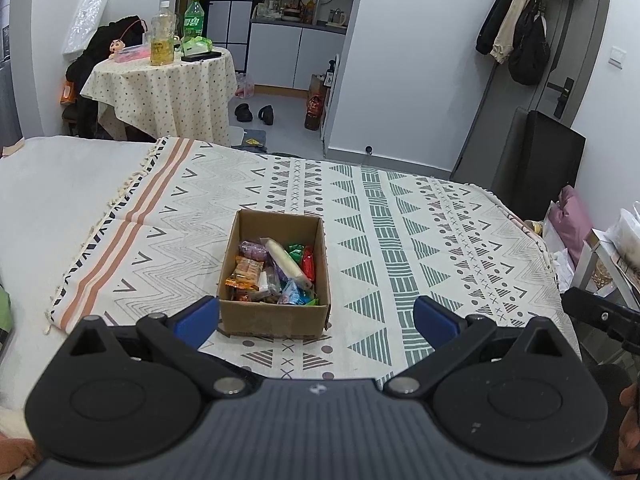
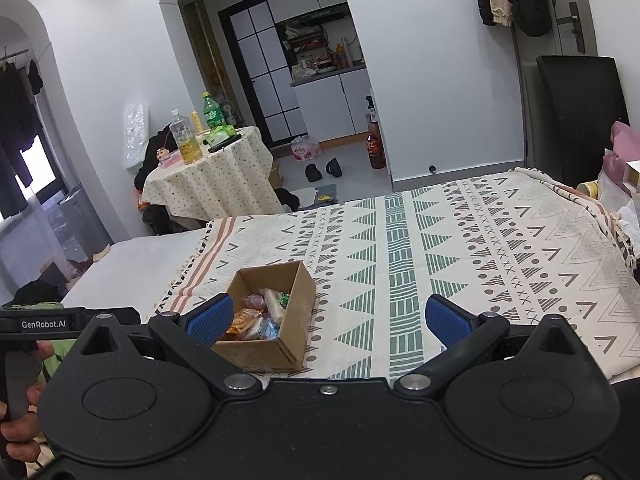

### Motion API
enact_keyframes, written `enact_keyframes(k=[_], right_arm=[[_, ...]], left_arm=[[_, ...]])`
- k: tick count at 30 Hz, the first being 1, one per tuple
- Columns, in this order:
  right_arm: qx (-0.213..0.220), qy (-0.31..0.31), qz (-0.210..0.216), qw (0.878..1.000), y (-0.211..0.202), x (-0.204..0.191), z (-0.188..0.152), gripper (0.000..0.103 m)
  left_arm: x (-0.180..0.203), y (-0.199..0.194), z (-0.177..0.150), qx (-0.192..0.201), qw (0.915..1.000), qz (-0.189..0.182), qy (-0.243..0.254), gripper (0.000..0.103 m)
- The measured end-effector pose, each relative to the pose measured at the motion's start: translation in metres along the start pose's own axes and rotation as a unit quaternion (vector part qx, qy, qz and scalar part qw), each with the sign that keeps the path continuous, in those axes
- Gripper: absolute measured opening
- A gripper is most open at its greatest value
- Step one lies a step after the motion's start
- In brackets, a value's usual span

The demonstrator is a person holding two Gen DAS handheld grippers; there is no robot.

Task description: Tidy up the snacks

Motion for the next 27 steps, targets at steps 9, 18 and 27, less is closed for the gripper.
enact_keyframes(k=[9,18,27], right_arm=[[-0.002,0.000,-0.004,1.000,0.0015,0.0032,-0.0026,0.103],[-0.002,-0.006,-0.004,1.000,0.0004,0.0012,-0.0055,0.103],[-0.001,-0.007,-0.002,1.000,0.0000,-0.0005,-0.0053,0.103]], left_arm=[[0.0062,-0.0013,0.0014,0.002,1.0000,-0.001,0.005,0.103],[0.0063,-0.0037,0.0035,0.005,0.9999,-0.001,0.009,0.103],[0.0057,-0.0044,0.0035,0.005,0.9999,0.000,0.009,0.103]])
Point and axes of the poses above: each gripper's, at about its wrist camera, not at the fingertips, and y roughly the way its jaws point, x to its right, z to its top, the point moved 10 cm from there along y, roughly the way its jaws point, and after that the axes turned 15 degrees about -z, right-handed, at the moved point
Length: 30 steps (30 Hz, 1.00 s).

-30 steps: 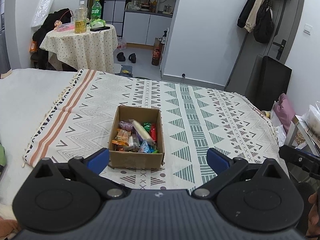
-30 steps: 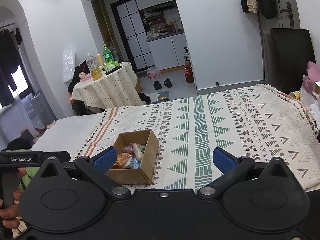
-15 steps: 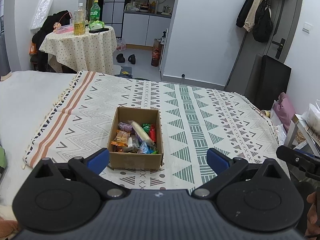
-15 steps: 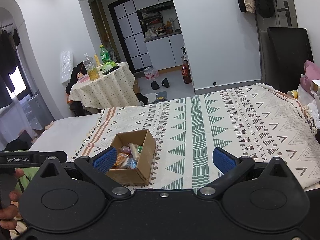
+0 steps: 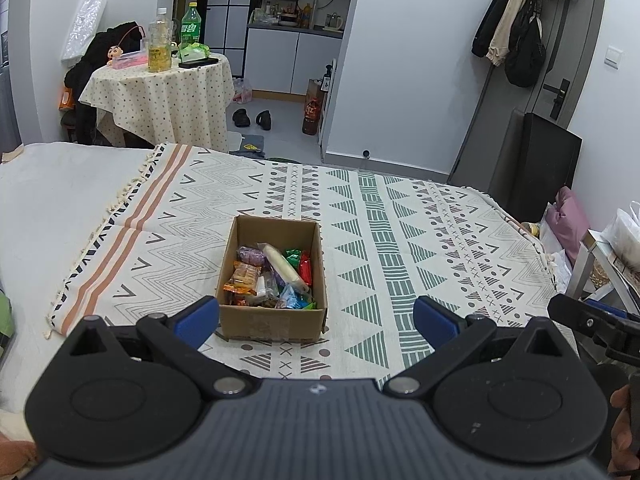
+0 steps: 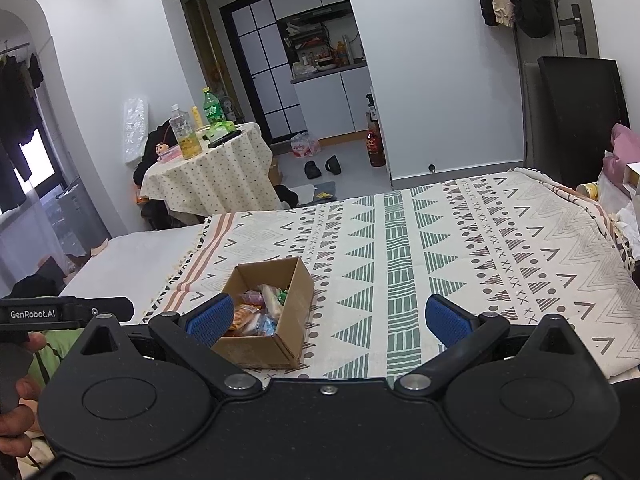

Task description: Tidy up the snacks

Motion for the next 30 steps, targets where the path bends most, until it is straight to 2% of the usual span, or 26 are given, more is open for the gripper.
enact_keyframes(k=[30], right_arm=[[-0.004,-0.003,-0.001,1.000,0.0003,0.0001,-0.0006,0.103]], left_arm=[[0.0026,-0.0006,-0.0015,-0.003,1.0000,-0.002,0.005,0.103]])
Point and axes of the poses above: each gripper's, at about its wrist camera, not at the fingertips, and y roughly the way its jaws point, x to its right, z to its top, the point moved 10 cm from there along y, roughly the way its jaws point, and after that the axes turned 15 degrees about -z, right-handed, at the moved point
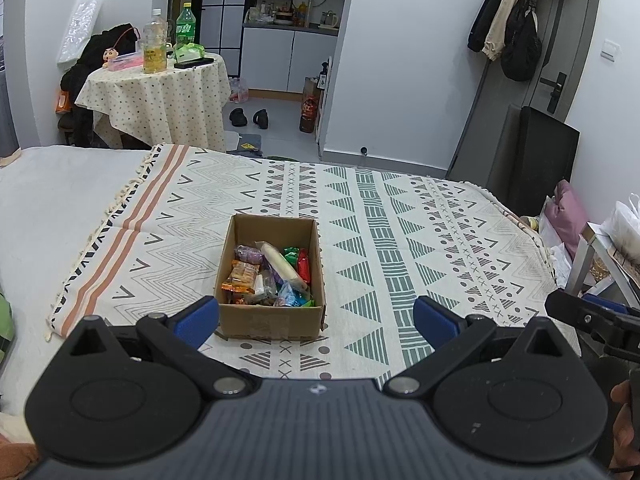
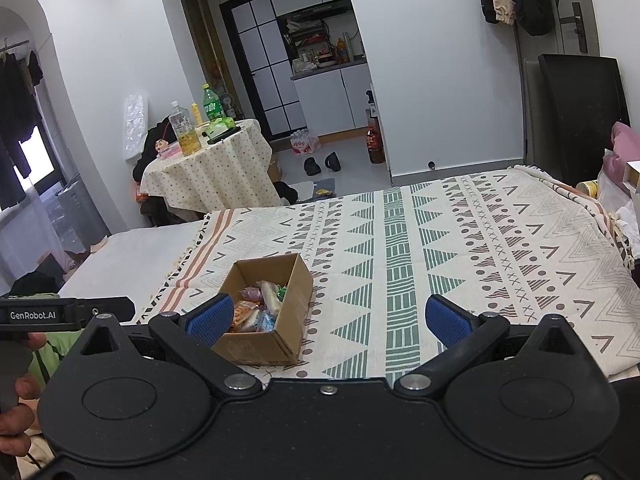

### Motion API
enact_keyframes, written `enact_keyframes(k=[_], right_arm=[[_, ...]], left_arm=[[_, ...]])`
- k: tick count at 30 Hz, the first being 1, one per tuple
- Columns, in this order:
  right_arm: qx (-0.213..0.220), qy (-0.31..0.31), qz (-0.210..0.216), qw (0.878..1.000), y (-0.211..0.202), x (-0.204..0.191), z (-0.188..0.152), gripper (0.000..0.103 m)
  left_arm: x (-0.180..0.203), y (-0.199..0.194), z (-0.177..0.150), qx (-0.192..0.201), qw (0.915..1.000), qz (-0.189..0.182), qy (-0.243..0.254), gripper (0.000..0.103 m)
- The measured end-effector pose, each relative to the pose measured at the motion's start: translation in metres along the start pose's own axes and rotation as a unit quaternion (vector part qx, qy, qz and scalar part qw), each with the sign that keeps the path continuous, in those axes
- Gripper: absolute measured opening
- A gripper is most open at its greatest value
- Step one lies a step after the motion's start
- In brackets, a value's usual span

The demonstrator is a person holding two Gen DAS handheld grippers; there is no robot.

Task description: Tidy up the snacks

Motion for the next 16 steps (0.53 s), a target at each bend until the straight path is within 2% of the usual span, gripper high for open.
enact_keyframes(k=[16], right_arm=[[-0.003,-0.002,0.000,1.000,0.0005,-0.0033,-0.0036,0.103]], left_arm=[[-0.0020,0.0028,-0.0023,-0.007,1.0000,0.000,0.007,0.103]])
Point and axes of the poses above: each gripper's, at about its wrist camera, not at the fingertips, and y roughly the way its jaws point, x to its right, z to its top, the point moved 10 cm from there along y, roughly the way its jaws point, and after that the axes turned 15 degrees about -z, right-handed, at the moved point
